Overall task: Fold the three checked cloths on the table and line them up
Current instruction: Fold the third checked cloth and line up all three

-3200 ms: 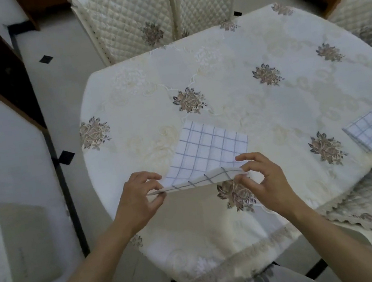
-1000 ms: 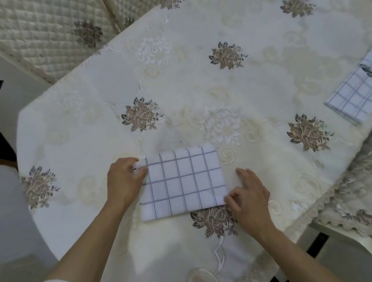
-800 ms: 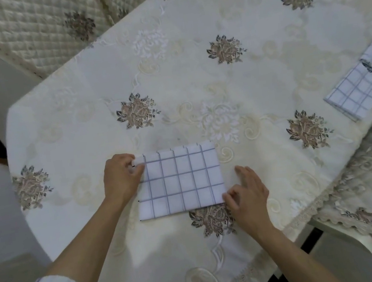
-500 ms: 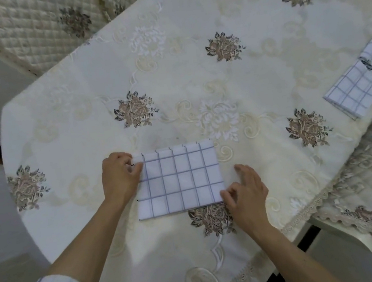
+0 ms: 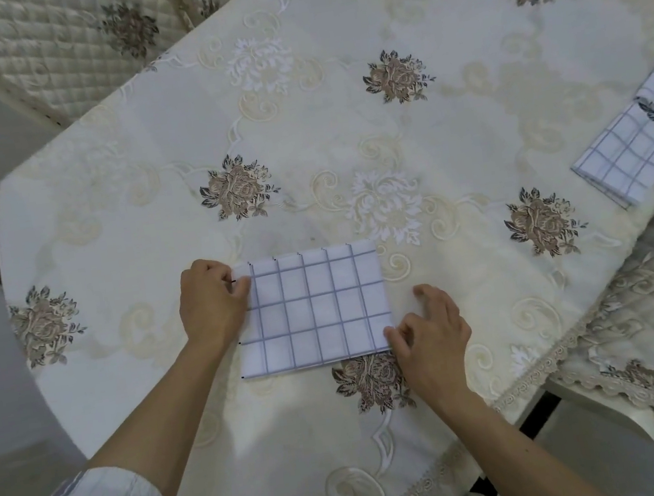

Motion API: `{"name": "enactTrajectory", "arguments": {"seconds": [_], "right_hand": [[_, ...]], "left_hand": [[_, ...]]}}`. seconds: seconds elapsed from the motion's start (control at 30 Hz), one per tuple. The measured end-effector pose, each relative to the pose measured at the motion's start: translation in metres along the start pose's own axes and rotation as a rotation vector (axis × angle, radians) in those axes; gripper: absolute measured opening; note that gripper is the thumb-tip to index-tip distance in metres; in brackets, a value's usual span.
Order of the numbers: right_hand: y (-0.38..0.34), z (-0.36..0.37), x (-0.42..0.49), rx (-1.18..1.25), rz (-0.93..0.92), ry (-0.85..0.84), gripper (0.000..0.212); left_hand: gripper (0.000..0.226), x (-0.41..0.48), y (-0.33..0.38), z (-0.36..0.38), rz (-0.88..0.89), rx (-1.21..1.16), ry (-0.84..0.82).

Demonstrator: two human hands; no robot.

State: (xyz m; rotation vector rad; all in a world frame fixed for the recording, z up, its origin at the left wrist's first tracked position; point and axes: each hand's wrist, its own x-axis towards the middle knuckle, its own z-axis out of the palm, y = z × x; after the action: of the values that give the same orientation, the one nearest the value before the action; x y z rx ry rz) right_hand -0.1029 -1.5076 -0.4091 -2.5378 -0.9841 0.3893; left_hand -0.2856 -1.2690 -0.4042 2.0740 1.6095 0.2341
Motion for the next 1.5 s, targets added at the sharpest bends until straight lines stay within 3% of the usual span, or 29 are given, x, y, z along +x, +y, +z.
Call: {"name": "enactTrajectory", "arguments": {"seconds": [0.13,0.3,0.43,0.53,0.83,0.93,1.13,1.27,1.5], "right_hand": [[-0.002,-0.001,0.000,0.010,0.006,-0.001,0.030],[-0.004,-0.001,0.002,0.074,0.027,0.000,0.023],[-0.008,0.007,0.001,0.007,-0.156,-0.015,0.021],[-0.007,0.008,0.001,0.010,-0.164,-0.045,0.026],[0.000,0.008,-0.006,-0.051,-0.183,-0.080,0.050],[0.000,0.009,-0.006,-0.043,-0.194,-0.081,0.049],[-0.002,0.005,-0.003,-0.050,-0.205,-0.089,0.044],[-0.003,0.004,-0.005,-0.059,-0.211,-0.078,0.045],[-0.003,0.006,-0.009,-0.058,-0.183,-0.081,0.050]], "left_hand": [[0.031,0.000,0.003,0.000,-0.020,0.009,-0.010],[0.023,-0.005,0.004,0.002,-0.017,-0.012,0.091],[0.020,-0.014,-0.001,0.010,0.048,0.001,0.130],[0.010,-0.023,-0.002,0.012,0.077,0.041,0.123],[0.066,-0.117,0.023,0.040,0.345,0.255,0.008],[0.075,-0.142,0.032,0.057,0.297,0.246,-0.029],[0.066,-0.148,0.010,0.048,0.108,0.213,0.070],[0.065,-0.137,0.005,0.039,0.109,0.215,0.120],[0.070,-0.139,0.022,0.054,0.156,0.238,0.055]]}}
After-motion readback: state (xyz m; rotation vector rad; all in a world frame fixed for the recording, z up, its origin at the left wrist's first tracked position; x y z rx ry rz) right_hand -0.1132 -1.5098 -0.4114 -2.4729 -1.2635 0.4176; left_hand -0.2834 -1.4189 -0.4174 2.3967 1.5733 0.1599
